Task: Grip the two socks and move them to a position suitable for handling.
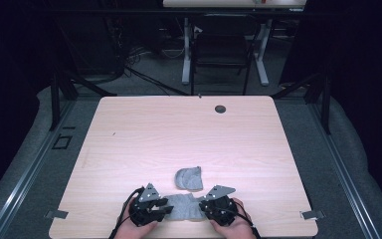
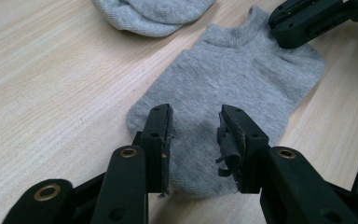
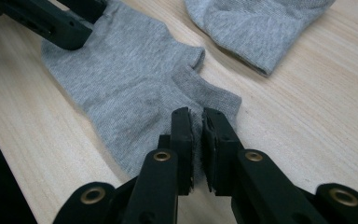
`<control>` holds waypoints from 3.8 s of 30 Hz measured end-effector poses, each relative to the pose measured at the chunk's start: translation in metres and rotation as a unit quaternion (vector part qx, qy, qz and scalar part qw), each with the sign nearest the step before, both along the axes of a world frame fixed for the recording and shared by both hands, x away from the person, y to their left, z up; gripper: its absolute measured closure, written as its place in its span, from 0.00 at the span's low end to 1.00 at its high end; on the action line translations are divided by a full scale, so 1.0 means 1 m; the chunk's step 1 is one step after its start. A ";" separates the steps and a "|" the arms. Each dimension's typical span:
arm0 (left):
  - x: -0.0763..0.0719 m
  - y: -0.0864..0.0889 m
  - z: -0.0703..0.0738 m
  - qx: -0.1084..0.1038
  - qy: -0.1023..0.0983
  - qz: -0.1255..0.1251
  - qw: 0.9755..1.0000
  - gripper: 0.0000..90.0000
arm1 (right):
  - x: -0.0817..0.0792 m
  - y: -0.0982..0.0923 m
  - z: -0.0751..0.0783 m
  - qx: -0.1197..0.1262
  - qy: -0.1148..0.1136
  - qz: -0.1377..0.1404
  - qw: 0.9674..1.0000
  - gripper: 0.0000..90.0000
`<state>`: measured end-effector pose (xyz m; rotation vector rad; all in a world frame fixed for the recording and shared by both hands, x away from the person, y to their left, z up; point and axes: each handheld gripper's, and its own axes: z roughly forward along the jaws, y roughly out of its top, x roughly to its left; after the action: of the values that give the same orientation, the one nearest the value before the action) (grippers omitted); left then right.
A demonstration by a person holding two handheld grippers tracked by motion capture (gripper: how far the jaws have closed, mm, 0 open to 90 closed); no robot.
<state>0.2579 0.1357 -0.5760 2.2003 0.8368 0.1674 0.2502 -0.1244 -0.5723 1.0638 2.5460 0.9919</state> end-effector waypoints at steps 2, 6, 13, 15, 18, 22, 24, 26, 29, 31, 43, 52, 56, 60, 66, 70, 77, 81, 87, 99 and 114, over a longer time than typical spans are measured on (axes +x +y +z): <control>0.000 -0.001 0.001 0.000 -0.003 -0.005 1.000 0.69 | 0.000 0.000 0.000 0.007 0.004 0.000 1.000 0.90; -0.001 -0.002 0.006 -0.006 -0.009 -0.007 1.000 0.66 | 0.000 0.001 0.004 0.016 -0.006 0.001 1.000 0.87; 0.004 0.006 0.014 -0.026 -0.018 0.013 0.999 0.60 | 0.003 -0.001 0.011 0.031 -0.022 0.001 0.999 0.77; 0.007 0.010 0.016 -0.026 -0.022 0.018 0.999 0.59 | 0.004 -0.002 0.013 0.033 -0.021 0.000 0.999 0.75; 0.010 0.014 0.018 -0.031 -0.024 0.028 0.999 0.58 | 0.010 -0.003 0.017 0.033 -0.024 -0.007 0.999 0.70; 0.013 0.019 0.019 -0.036 -0.024 0.041 0.998 0.58 | 0.020 -0.004 0.025 0.022 -0.034 -0.015 0.999 0.68; 0.015 0.022 0.019 -0.036 -0.024 0.043 0.998 0.58 | 0.025 -0.005 0.030 0.020 -0.041 -0.019 0.999 0.71; 0.016 0.024 0.019 -0.040 -0.024 0.049 0.998 0.58 | 0.032 -0.004 0.035 0.028 -0.044 -0.020 0.998 0.76; 0.018 0.027 0.020 -0.041 -0.026 0.054 0.997 0.58 | 0.043 0.000 0.037 0.029 -0.045 -0.023 0.998 0.80; 0.019 0.029 0.021 -0.042 -0.027 0.057 0.997 0.58 | 0.051 0.004 0.038 0.024 -0.048 -0.027 0.998 0.82; 0.024 0.038 0.021 -0.040 -0.031 0.066 0.997 0.59 | 0.072 0.044 0.019 0.008 -0.029 -0.014 0.999 0.79; 0.026 0.042 0.021 -0.043 -0.032 0.078 0.996 0.59 | 0.077 0.063 0.005 -0.013 -0.011 -0.015 1.000 0.83; 0.026 0.043 0.021 -0.044 -0.032 0.080 0.995 0.59 | 0.078 0.064 0.003 -0.014 -0.010 -0.021 1.000 0.86; 0.027 0.043 0.020 -0.044 -0.032 0.081 0.995 0.59 | 0.077 0.064 0.002 -0.014 -0.014 -0.024 1.000 0.91; 0.027 0.043 0.020 -0.043 -0.032 0.082 0.995 0.59 | 0.078 0.063 0.002 -0.002 -0.010 -0.035 0.999 0.97; 0.028 0.043 0.019 -0.044 -0.033 0.083 0.995 0.59 | 0.077 0.060 0.006 0.014 -0.013 -0.042 0.999 0.97; 0.029 0.038 0.019 -0.040 -0.032 0.081 0.995 0.60 | 0.073 0.051 0.019 0.040 -0.028 -0.047 0.998 0.97; 0.033 0.031 0.020 -0.043 -0.033 0.075 0.996 0.62 | 0.069 0.042 0.029 0.058 -0.037 -0.050 0.996 0.97; 0.043 0.018 0.025 -0.043 -0.044 0.072 0.996 0.66 | 0.068 0.029 0.035 0.061 -0.046 -0.039 0.996 0.97; 0.072 -0.007 0.023 -0.044 -0.034 0.074 0.996 0.70 | 0.067 0.021 0.032 0.067 -0.052 -0.035 0.996 0.97; 0.083 -0.028 0.008 -0.014 -0.026 0.080 0.996 0.86 | 0.066 0.018 0.032 0.072 -0.056 -0.032 0.995 0.97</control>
<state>0.3412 0.1081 -0.5681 2.0944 0.9815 0.2879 0.3163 -0.1069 -0.5402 1.0865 2.3657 1.1979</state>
